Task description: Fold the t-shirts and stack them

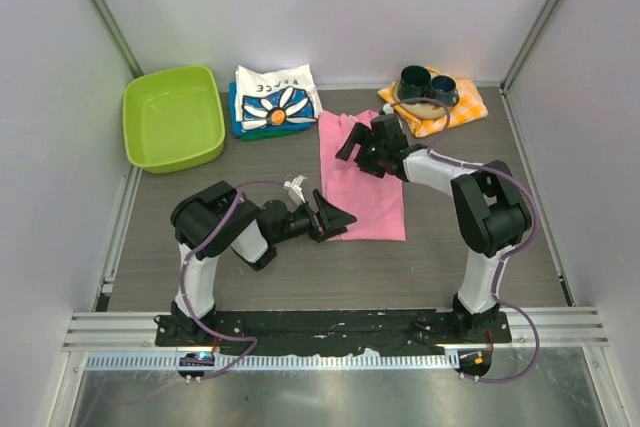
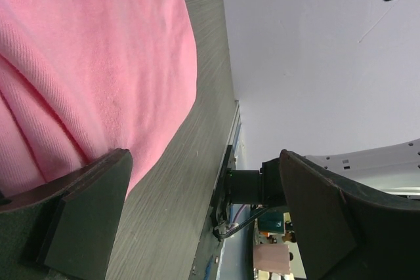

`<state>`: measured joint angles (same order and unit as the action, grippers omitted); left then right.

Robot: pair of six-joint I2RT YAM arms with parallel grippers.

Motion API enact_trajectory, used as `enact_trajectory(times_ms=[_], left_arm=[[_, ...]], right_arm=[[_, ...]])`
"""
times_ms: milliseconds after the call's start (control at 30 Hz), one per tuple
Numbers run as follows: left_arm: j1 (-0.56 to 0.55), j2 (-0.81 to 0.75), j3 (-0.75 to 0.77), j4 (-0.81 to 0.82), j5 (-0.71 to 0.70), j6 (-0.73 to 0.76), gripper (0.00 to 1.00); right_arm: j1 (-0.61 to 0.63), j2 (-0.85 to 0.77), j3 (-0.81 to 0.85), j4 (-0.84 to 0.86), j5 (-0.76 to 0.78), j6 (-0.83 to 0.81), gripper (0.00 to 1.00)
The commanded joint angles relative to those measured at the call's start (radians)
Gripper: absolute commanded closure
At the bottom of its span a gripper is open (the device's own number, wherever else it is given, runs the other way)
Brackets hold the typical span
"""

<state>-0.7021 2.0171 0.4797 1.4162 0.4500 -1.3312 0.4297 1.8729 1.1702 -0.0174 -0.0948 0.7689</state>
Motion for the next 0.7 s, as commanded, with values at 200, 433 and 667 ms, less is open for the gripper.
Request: enact_trajectory(times_ms=[200,433,667], left_arm=[[0.003,-0.013,-0.012,0.118,0.042,-0.005,0.00],[0.010,-0.294,0.066,-0.330,0.116,0.038,0.00],[0.001,-0.564,0.256,-1.350,-0.121,0.383,0.00]], right_arm=[[-0.011,-0.197,0.109,-0.067,0.254,-0.163,0.09],[-0.011,-0.514,-0.058,-0.292,0.425,-0.227,0.00],[-0.011,-0.791,-0.320,-0.417,0.457,-0.208,0.00]])
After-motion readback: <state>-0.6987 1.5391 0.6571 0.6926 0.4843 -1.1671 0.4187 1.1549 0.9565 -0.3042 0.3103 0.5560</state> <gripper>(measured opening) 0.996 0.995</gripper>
